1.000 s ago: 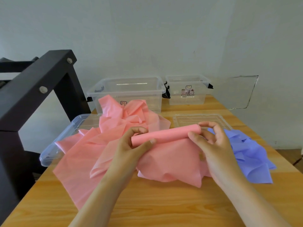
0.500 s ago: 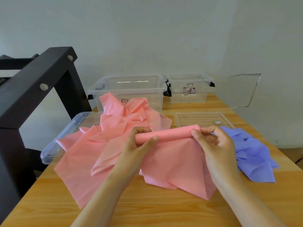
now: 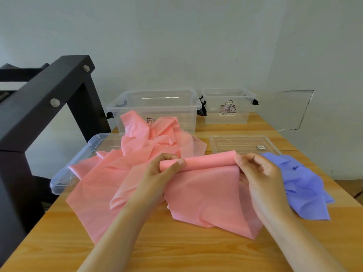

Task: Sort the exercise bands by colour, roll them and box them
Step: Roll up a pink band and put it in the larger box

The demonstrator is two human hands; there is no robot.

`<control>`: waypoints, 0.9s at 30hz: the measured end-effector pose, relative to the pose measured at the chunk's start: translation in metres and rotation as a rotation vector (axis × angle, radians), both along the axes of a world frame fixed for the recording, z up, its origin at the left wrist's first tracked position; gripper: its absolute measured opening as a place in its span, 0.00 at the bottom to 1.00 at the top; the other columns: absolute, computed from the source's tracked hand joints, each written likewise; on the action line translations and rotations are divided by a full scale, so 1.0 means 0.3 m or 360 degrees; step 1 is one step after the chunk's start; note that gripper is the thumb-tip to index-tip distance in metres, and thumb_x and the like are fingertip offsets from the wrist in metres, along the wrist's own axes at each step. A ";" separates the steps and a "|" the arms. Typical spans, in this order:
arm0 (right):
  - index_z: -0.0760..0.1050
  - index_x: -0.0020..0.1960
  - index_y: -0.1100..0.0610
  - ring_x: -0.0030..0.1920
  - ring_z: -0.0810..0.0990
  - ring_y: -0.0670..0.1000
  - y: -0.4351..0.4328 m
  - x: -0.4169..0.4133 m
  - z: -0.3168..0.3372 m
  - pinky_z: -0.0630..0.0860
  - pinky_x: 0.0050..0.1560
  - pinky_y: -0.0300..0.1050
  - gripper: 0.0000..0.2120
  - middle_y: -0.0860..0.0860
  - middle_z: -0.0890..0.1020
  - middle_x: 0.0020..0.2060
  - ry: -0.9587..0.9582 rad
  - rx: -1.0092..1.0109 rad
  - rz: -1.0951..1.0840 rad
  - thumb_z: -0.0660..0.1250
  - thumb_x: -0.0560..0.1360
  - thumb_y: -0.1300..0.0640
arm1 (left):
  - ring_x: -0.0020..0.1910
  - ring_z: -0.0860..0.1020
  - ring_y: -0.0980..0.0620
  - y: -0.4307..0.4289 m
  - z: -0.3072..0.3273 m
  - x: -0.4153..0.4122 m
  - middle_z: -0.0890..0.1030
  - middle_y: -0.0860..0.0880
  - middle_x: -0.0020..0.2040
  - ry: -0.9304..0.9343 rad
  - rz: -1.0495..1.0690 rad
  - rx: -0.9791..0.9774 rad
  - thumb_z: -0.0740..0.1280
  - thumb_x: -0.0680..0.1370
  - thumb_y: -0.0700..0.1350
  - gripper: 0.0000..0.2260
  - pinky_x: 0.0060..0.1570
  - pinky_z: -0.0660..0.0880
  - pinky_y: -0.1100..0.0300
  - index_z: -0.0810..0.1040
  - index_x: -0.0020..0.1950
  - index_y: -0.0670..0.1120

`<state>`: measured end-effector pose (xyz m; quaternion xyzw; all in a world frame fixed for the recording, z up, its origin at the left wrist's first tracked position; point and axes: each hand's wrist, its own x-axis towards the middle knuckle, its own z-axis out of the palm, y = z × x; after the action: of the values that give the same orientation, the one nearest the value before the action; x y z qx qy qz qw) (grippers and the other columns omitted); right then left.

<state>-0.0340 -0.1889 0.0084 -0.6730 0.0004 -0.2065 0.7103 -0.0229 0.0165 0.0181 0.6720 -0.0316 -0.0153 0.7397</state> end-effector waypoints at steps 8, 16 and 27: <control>0.74 0.57 0.45 0.41 0.83 0.49 -0.001 0.008 0.003 0.79 0.41 0.44 0.40 0.47 0.84 0.40 0.0263 0.0283 0.0529 0.79 0.49 0.31 | 0.30 0.75 0.57 0.010 0.018 -0.024 0.77 0.44 0.39 -0.0056 -0.0014 0.0078 0.67 0.79 0.44 0.11 0.25 0.70 0.67 0.74 0.52 0.35; 0.82 0.42 0.46 0.39 0.79 0.43 0.018 -0.018 0.019 0.73 0.37 0.32 0.07 0.45 0.82 0.36 0.0131 -0.0105 0.0589 0.74 0.64 0.50 | 0.33 0.74 0.54 -0.001 0.021 -0.027 0.77 0.49 0.35 -0.0073 0.0012 0.0200 0.69 0.75 0.51 0.14 0.29 0.69 0.63 0.74 0.47 0.40; 0.81 0.47 0.47 0.50 0.82 0.49 -0.005 -0.017 0.020 0.76 0.50 0.41 0.13 0.51 0.84 0.48 0.0143 -0.0208 0.0573 0.77 0.68 0.62 | 0.26 0.73 0.63 -0.011 0.030 -0.036 0.76 0.51 0.34 -0.0091 0.0013 0.0120 0.67 0.78 0.41 0.06 0.23 0.67 0.70 0.76 0.52 0.39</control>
<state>-0.0390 -0.1905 0.0145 -0.7154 -0.1016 -0.0455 0.6898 -0.0337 0.0134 0.0271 0.6997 -0.0493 0.0056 0.7127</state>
